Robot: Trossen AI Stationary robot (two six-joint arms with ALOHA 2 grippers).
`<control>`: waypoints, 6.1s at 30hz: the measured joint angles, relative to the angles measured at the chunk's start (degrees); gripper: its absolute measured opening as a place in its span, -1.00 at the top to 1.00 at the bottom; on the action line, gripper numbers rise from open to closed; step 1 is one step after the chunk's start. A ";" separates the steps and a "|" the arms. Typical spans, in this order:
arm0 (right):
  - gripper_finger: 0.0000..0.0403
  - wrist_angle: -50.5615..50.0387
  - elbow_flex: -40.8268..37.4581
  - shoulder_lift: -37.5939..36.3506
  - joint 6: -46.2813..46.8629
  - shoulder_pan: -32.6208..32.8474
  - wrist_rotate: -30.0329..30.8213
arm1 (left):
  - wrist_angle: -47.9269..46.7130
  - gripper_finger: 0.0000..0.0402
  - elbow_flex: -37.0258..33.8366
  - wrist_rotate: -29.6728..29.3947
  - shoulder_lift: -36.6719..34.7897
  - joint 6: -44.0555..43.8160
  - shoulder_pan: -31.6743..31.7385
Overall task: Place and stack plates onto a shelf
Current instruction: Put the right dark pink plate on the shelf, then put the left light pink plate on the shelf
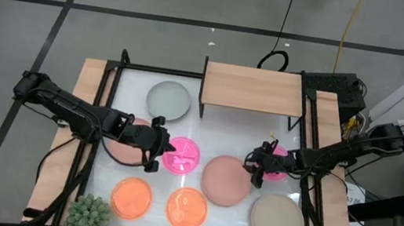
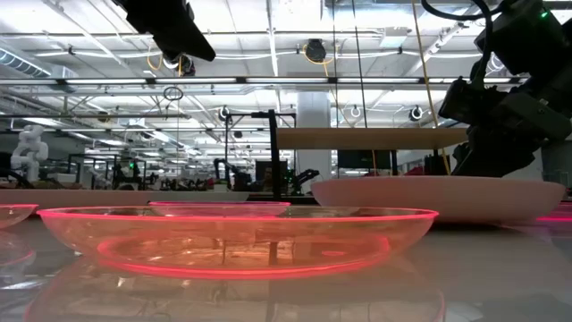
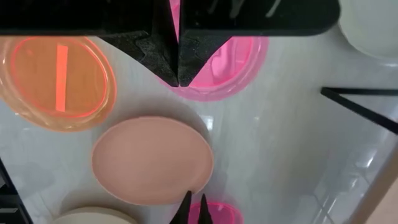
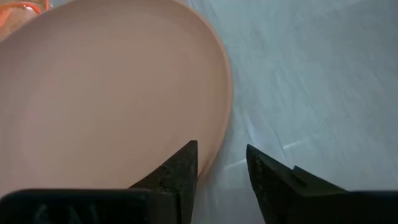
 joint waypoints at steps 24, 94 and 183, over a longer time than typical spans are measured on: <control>0.98 6.95 0.07 6.03 -1.05 0.02 -2.86 | 2.80 0.98 -0.02 -2.85 -0.04 3.07 0.32; 1.00 -7.78 37.07 -4.84 -34.78 -56.73 -8.48 | 6.76 0.98 -0.02 -8.93 -0.04 3.52 6.38; 0.34 -20.54 9.03 -41.39 -16.83 -33.11 -25.28 | 2.23 0.21 -1.05 -7.69 9.90 9.80 -7.84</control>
